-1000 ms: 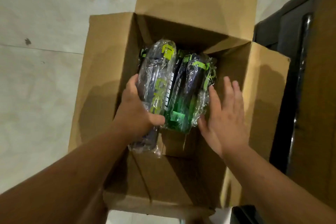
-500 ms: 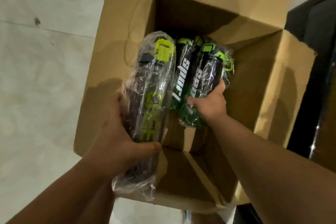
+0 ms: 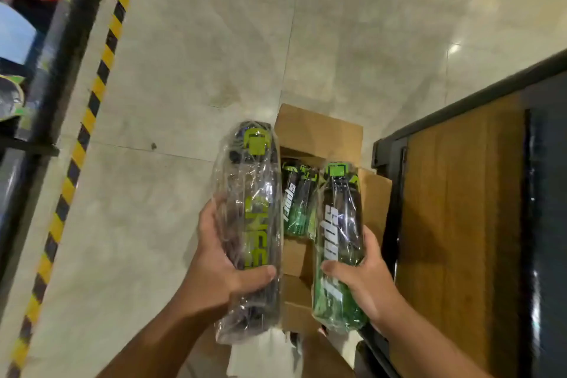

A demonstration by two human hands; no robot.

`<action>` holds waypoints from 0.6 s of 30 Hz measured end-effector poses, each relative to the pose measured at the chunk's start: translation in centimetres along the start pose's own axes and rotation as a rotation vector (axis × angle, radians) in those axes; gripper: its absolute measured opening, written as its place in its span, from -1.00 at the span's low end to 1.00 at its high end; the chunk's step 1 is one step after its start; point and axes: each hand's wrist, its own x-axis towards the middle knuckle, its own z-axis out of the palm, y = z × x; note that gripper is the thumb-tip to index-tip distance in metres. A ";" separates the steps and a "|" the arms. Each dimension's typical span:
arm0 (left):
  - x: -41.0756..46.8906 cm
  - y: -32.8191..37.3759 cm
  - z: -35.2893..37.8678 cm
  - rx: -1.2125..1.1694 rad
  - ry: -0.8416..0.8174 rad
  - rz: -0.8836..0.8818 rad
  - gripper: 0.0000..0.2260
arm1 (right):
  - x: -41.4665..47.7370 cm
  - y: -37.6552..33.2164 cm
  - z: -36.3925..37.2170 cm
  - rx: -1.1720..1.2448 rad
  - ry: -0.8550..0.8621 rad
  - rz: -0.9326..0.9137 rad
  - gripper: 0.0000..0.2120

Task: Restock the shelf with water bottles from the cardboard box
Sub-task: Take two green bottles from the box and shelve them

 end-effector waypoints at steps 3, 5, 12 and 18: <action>-6.5 7.7 -1.1 0.063 -0.053 0.081 0.17 | -9.9 -5.0 -1.0 -0.015 0.039 -0.131 -0.03; -10.6 11.8 -1.8 0.038 -0.069 0.123 0.16 | -15.7 -8.0 -1.7 0.003 0.062 -0.211 -0.19; -20.0 22.0 -5.4 0.057 -0.138 0.354 0.01 | -30.8 -13.9 -1.3 0.063 0.144 -0.446 -0.07; -24.8 26.7 -5.6 0.061 -0.171 0.500 0.04 | -37.9 -15.5 -2.1 -0.002 0.154 -0.743 -0.13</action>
